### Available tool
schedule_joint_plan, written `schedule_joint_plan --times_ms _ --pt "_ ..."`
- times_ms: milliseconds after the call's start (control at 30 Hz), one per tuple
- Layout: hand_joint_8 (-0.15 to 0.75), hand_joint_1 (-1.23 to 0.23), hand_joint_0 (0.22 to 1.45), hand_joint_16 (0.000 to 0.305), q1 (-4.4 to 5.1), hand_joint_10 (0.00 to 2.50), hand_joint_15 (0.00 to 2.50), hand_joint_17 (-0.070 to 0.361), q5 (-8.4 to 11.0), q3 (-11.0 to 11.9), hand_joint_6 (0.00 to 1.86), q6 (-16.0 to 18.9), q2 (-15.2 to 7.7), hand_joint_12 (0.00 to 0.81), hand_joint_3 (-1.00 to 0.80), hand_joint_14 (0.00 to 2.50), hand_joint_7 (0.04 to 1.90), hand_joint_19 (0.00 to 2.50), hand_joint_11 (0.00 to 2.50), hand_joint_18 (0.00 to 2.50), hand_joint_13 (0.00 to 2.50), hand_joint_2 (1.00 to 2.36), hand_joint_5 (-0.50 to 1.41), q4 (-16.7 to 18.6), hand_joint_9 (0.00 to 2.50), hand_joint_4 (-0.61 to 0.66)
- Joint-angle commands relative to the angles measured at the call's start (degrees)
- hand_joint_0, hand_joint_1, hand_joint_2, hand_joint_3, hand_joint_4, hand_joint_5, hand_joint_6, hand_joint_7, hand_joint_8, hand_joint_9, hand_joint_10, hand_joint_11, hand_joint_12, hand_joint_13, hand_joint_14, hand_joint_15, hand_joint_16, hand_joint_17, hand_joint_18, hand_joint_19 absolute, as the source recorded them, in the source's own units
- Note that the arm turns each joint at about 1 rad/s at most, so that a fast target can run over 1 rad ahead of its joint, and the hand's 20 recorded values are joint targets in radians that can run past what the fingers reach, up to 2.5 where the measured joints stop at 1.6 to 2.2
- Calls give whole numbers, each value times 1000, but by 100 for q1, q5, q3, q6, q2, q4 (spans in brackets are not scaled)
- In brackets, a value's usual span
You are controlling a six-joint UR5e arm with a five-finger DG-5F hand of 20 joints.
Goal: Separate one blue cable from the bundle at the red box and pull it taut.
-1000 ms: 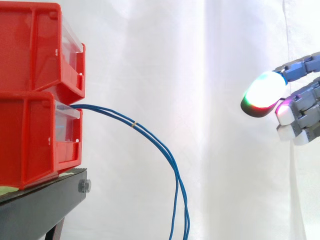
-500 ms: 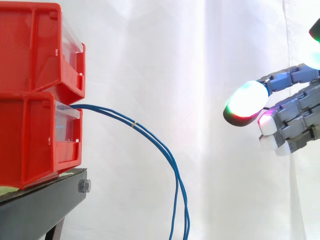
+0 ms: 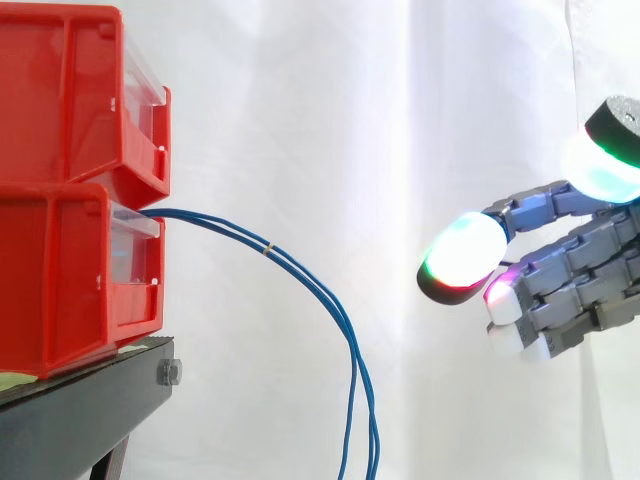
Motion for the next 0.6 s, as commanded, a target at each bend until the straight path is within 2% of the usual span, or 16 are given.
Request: schedule_joint_plan --times_ms 0,133,233,267,300,367,400,433,533,567 --pt "238 -664 516 35 -12 21 367 78 19 49 502 13 -110 287 -500 15 773 476 546 374 603 1000 -185 147 651 141" --pt "239 -663 517 35 -21 21 368 78 10 58 502 13 -136 287 -500 14 777 481 559 373 604 1000 -185 138 657 140" --pt "239 -663 516 35 -47 22 372 78 -51 304 502 101 -593 287 -500 14 778 476 570 374 604 1000 -184 77 659 141" --pt "240 -663 516 35 -161 19 372 78 -464 647 502 514 -1165 289 -500 14 778 476 559 374 604 1000 -184 -99 661 141" --pt "237 -663 516 35 -223 19 370 78 -737 972 502 839 -1437 289 -500 14 778 472 562 374 605 1000 -184 -196 660 141" --pt "237 -662 516 35 -249 19 375 78 -1001 1253 502 1121 -1604 289 -500 14 782 483 567 373 605 1000 -184 -363 656 141" --pt "237 -662 516 35 -275 19 379 78 -1247 1394 502 1252 -1631 289 -500 15 779 475 559 375 605 1000 -183 -732 657 142" --pt "236 -661 516 35 -284 19 371 78 -1299 1420 502 1252 -1622 289 -500 14 782 474 563 374 606 1000 -183 -864 658 142" --pt "238 -660 516 35 -284 19 377 78 -1291 1552 502 1165 -1622 288 -500 15 782 483 563 377 607 1000 -183 -1215 658 142" --pt "241 -660 516 35 -275 22 379 78 -1282 1701 502 1042 -1622 291 -500 14 783 483 560 377 610 1001 -183 -1435 659 142"
